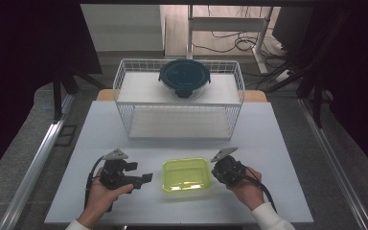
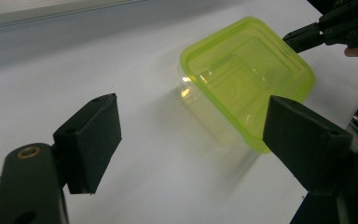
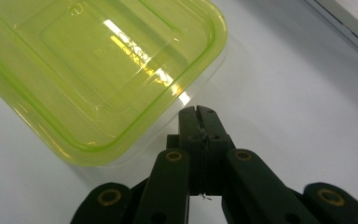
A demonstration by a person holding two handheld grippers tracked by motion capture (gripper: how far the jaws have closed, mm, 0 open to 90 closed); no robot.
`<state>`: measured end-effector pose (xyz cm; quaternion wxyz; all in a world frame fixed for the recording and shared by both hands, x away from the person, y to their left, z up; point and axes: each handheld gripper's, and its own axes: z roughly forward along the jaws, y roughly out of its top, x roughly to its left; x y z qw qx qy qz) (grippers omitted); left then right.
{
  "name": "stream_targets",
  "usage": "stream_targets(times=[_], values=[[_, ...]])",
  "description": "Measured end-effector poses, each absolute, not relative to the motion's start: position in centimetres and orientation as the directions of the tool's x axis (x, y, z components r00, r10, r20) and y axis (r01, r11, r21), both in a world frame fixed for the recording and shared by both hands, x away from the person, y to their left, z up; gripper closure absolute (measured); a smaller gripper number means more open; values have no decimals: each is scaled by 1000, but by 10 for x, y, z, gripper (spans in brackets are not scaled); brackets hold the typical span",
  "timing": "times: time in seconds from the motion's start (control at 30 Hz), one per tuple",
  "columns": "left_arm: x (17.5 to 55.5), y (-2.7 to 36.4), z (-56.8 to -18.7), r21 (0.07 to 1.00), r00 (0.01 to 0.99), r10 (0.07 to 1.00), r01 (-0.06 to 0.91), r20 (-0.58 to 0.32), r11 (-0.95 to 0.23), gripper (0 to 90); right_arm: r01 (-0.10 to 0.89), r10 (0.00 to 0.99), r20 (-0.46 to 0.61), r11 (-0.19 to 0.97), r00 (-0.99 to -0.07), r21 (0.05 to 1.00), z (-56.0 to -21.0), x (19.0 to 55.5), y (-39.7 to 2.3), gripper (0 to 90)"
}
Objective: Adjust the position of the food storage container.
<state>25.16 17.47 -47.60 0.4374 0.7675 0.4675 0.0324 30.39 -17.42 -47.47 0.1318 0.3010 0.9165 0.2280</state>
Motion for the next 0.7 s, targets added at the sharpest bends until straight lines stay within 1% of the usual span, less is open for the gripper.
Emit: stream_targets(times=[0.23, 0.5, 0.63, 0.7], values=[[252, 175, -476, 701, 558, 747, 691, -362, -177, 190, 487, 596, -88, 725, -798, 487, -479, 303, -164, 886], [252, 176, -477, 699, 557, 747, 693, -362, -178, 190, 482, 587, -78, 726, -806, 491, -479, 300, -164, 886], [252, 178, -477, 701, 549, 751, 694, -368, -165, 190, 493, 612, -100, 713, -784, 498, -476, 301, -170, 886], [252, 179, -476, 701, 542, 754, 696, -370, -157, 190, 512, 645, -84, 673, -760, 534, -470, 302, -181, 886]])
